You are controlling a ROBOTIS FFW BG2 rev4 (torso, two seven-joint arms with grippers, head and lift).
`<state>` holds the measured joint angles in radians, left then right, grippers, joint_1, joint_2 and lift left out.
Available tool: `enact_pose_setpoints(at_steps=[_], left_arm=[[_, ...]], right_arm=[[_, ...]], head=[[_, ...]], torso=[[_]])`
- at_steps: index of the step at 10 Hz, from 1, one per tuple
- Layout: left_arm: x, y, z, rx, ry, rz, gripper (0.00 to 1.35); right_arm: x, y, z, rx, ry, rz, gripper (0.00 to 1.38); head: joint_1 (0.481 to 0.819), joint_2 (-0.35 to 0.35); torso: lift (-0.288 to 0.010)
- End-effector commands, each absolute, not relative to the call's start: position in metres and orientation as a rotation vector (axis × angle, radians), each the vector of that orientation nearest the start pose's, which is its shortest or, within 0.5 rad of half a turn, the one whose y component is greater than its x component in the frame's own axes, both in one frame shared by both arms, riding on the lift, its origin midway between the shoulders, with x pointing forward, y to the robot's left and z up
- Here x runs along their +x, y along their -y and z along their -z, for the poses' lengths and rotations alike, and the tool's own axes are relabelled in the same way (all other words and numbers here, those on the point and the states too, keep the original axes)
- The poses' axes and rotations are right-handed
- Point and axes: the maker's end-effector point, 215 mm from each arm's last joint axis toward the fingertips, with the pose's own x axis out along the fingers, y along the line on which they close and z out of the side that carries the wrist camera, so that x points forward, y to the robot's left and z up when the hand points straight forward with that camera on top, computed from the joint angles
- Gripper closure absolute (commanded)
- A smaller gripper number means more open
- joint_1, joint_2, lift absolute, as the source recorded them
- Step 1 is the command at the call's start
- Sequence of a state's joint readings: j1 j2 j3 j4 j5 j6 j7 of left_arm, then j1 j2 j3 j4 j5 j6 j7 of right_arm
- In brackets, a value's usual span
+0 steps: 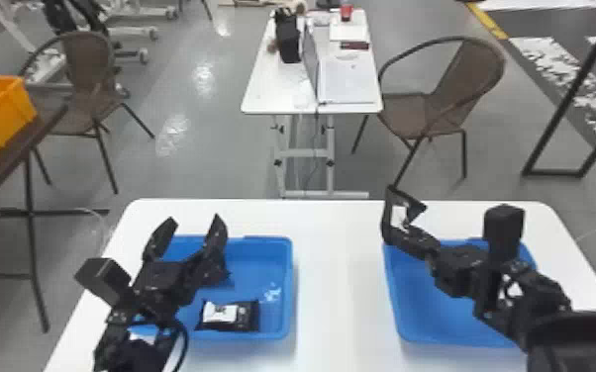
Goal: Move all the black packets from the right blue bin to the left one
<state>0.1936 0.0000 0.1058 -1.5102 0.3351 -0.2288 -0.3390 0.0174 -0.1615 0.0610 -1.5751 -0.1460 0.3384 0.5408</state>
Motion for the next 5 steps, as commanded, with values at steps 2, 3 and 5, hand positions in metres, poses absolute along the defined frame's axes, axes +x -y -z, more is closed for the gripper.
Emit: enact_pose_setpoints(at_steps=[2,3,5], left_arm=[[0.529,-0.196,0.378,-0.449,0.051,0.232,0.18],[0.536,-0.186,0.366,-0.473,0.069,0.258,0.18],[0.544,-0.181,0.352,-0.497,0.075,0.274,0.18]], right_arm=[[0.548,0.039,0.402,-0.025,-0.297,-0.834,1.23],[0.546,0.013,0.396,-0.056,-0.285,-0.902,1.23],[0.534,-0.027,0.394,-0.117,-0.267,-1.02,1.23]], head=[[0.695,0.129],[0.695,0.149],[0.695,0.178]], torso=[[0.0],[0.0],[0.0]])
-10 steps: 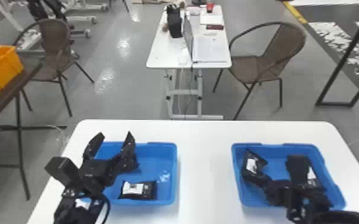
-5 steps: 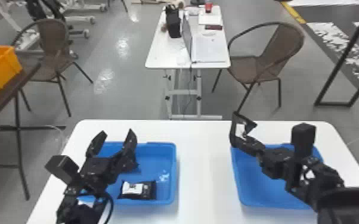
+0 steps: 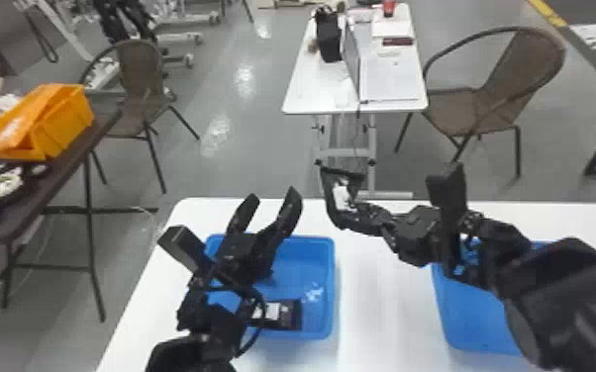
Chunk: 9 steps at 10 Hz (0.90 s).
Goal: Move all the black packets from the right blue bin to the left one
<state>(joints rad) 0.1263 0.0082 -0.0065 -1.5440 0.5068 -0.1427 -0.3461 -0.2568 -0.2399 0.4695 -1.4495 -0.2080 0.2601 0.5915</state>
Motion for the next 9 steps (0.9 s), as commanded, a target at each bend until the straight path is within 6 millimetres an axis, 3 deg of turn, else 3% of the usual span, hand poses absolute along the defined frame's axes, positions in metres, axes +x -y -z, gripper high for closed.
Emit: enact_pose_setpoints(at_steps=[1,7,8,9], left_arm=[[0.544,-0.176,0.354,-0.538,0.045,0.294,0.18],[0.552,-0.123,0.358,-0.585,-0.085,0.471,0.18],[0.551,-0.112,0.365,-0.58,-0.124,0.494,0.26],[0.549,-0.108,0.367,-0.579,-0.149,0.505,0.79]], right_arm=[[0.53,-0.036,0.393,-0.154,-0.265,-1.053,1.23],[0.526,-0.06,0.386,-0.224,-0.258,-1.137,1.23],[0.527,-0.06,0.385,-0.225,-0.256,-1.135,1.23],[0.527,-0.061,0.386,-0.222,-0.257,-1.135,1.23]], head=[[0.695,0.199],[0.695,0.195],[0.695,0.189],[0.695,0.181]], torso=[[0.0],[0.0],[0.0],[0.0]])
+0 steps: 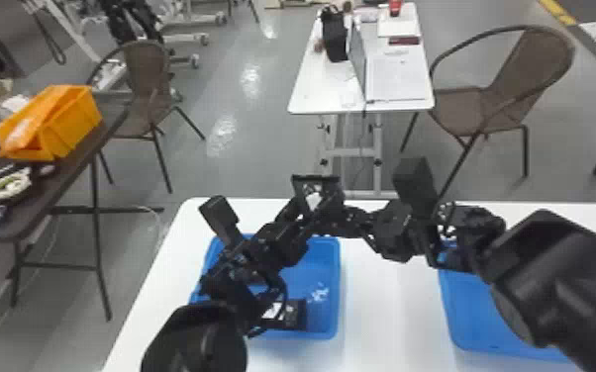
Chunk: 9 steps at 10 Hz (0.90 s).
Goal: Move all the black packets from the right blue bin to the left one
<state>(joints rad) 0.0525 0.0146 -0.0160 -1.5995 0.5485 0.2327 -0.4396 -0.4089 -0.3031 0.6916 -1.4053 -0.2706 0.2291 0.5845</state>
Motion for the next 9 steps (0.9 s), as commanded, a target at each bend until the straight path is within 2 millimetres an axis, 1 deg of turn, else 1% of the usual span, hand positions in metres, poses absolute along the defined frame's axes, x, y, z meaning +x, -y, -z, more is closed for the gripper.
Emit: enact_pose_setpoints(at_steps=[1,2,4,6,7,8,9], left_arm=[[0.546,-0.105,0.371,-0.598,-0.179,0.514,0.81],[0.545,-0.11,0.367,-0.602,-0.147,0.488,1.27],[0.548,-0.122,0.358,-0.534,-0.1,0.451,1.23],[0.549,-0.124,0.354,-0.523,-0.081,0.447,1.23],[0.549,-0.127,0.351,-0.522,-0.071,0.44,1.23],[0.55,-0.134,0.348,-0.519,-0.05,0.423,1.23],[0.551,-0.148,0.346,-0.516,-0.024,0.389,1.23]], right_arm=[[0.526,-0.062,0.385,-0.219,-0.254,-1.138,1.23],[0.525,-0.064,0.385,-0.212,-0.25,-1.139,1.23],[0.525,-0.064,0.385,-0.202,-0.251,-1.134,1.23],[0.525,-0.064,0.386,-0.194,-0.251,-1.131,1.23],[0.525,-0.063,0.386,-0.186,-0.243,-1.128,1.19],[0.525,-0.064,0.379,-0.166,-0.206,-1.134,0.7],[0.524,-0.06,0.379,-0.135,-0.187,-1.121,0.05]], head=[[0.695,0.177],[0.695,0.172],[0.695,0.18],[0.695,0.188],[0.695,0.19],[0.695,0.192],[0.695,0.197]], torso=[[0.0],[0.0],[0.0],[0.0],[0.0],[0.0],[0.0]])
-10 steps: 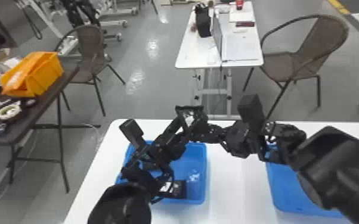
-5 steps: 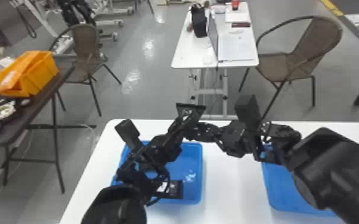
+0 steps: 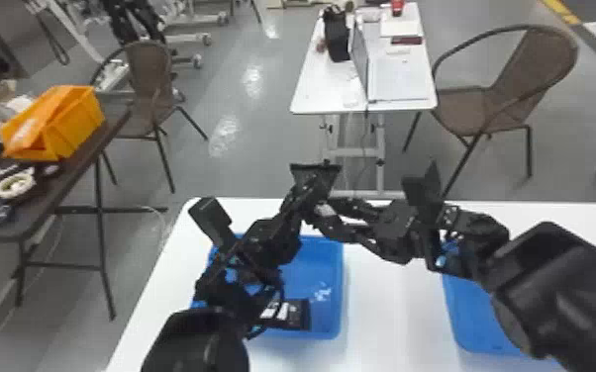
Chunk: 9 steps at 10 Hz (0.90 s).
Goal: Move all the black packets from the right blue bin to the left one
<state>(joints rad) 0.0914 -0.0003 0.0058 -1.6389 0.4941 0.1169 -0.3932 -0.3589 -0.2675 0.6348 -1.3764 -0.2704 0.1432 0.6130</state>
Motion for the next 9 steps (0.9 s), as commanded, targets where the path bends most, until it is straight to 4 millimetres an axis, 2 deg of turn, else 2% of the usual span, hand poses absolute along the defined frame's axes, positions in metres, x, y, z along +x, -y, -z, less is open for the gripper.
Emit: enact_pose_setpoints(at_steps=[1,3,4,6,7,8,9], left_arm=[[0.552,-0.167,0.345,-0.501,0.005,0.346,1.23],[0.552,-0.213,0.349,-0.411,0.05,0.244,1.23],[0.548,-0.237,0.358,-0.356,0.05,0.191,1.23],[0.534,-0.274,0.383,-0.269,0.012,0.097,1.23],[0.526,-0.288,0.398,-0.184,-0.011,0.068,1.23],[0.519,-0.293,0.419,-0.119,-0.051,0.062,1.22],[0.512,-0.287,0.44,-0.159,-0.081,0.065,1.07]], right_arm=[[0.525,-0.05,0.379,-0.111,-0.179,-1.097,0.0],[0.536,-0.01,0.377,-0.023,-0.162,-0.978,0.01],[0.544,0.017,0.372,-0.029,-0.148,-0.903,0.03],[0.543,0.061,0.379,0.012,-0.159,-0.792,0.03],[0.538,0.079,0.388,0.028,-0.179,-0.739,0.05],[0.536,0.094,0.394,0.033,-0.189,-0.699,0.07],[0.537,0.103,0.393,0.036,-0.18,-0.68,0.08]], head=[[0.695,0.202],[0.695,0.221],[0.695,0.225],[0.695,0.222],[0.695,0.219],[0.695,0.216],[0.695,0.214]], torso=[[0.0],[0.0],[0.0],[0.0],[0.0],[0.0],[0.0]])
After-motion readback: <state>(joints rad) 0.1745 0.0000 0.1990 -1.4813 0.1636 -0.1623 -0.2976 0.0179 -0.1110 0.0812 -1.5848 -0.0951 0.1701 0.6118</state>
